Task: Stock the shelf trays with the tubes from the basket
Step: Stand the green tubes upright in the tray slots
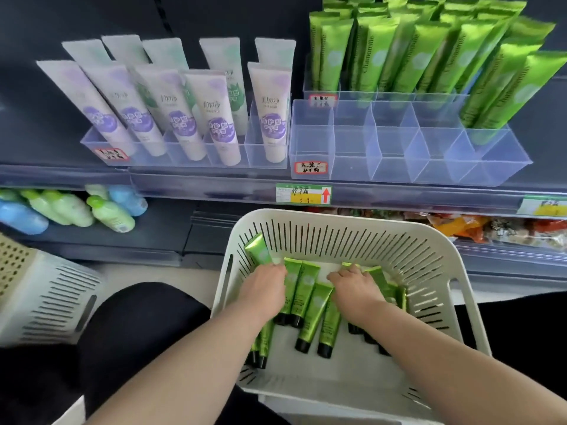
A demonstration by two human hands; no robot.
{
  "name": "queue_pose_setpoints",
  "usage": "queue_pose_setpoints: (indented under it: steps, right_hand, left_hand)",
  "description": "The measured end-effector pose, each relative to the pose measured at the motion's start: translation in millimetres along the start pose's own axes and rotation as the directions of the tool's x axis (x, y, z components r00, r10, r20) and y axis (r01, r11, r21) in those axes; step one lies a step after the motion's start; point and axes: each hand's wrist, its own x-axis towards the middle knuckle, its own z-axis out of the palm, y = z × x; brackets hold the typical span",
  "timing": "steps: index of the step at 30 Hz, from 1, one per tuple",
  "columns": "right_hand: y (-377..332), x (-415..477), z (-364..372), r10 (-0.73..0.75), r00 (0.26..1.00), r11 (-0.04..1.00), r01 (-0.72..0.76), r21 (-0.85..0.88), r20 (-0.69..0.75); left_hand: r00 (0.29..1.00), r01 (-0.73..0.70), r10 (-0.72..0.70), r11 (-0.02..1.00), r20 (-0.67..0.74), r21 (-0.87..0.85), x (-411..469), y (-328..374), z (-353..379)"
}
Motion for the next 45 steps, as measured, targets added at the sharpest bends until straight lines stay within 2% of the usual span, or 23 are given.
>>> queue_pose_setpoints:
  steps: [8, 13, 17, 20, 23, 26, 31, 35, 42, 45]
  right_hand:
    - [-22.0, 28.5, 25.6, 0.02, 0.995, 0.999, -0.024, 0.039, 0.102]
    - [-27.9, 33.1, 24.4, 0.095, 0.991, 0.994, -0.1, 0.048, 0.099]
    - [-23.1, 29.9, 18.7, 0.107, 0.978, 0.955, -0.151, 0.254, 0.179]
    - [-8.7, 15.8, 9.8, 0.09, 0.979, 0.894, -0.16, 0.418, 0.183]
    - [6.6, -4.4, -4.3, 0.057, 0.992, 0.852, -0.109, 0.513, 0.116]
    - [23.1, -23.9, -25.2, 0.054, 0.998, 0.845, -0.059, 0.531, 0.024]
    - [56.5, -42.8, -52.4, 0.131, 0.981, 0.819, -0.026, 0.573, -0.142]
    - [69.2, -45.5, -42.8, 0.088, 0.966, 0.857, 0.051, 0.513, -0.243]
    - [61.1, -37.5, -26.3, 0.032, 0.928, 0.888, 0.143, 0.437, -0.37]
    - [51.9, -36.6, -22.2, 0.011, 0.927, 0.886, 0.165, 0.433, -0.376]
  left_hand:
    - [0.995, 0.026, -0.029, 0.999, 0.091, 0.039, 13.1, -6.1, 15.4]
    - [0.998, 0.025, -0.026, 0.999, 0.057, 0.021, 17.7, -5.8, 15.5]
    - [0.999, 0.026, -0.026, 1.0, 0.036, 0.017, 18.5, -7.0, 18.5]
    - [0.998, 0.032, -0.033, 0.999, 0.052, 0.018, 18.8, -7.7, 21.9]
    - [0.996, 0.043, -0.042, 0.999, 0.076, -0.012, 18.1, -2.3, 27.4]
    - [0.996, -0.01, 0.01, 1.0, 0.092, 0.005, 21.2, 9.4, 33.0]
    - [0.983, -0.093, 0.058, 0.975, 0.176, 0.2, 39.1, 32.2, 39.5]
    - [0.97, -0.123, 0.04, 0.933, 0.241, 0.338, 38.5, 43.5, 52.9]
    - [0.958, -0.093, 0.024, 0.969, 0.286, 0.231, 19.5, 43.4, 63.8]
    - [0.972, 0.002, -0.041, 0.986, 0.231, 0.165, 22.1, 47.4, 67.3]
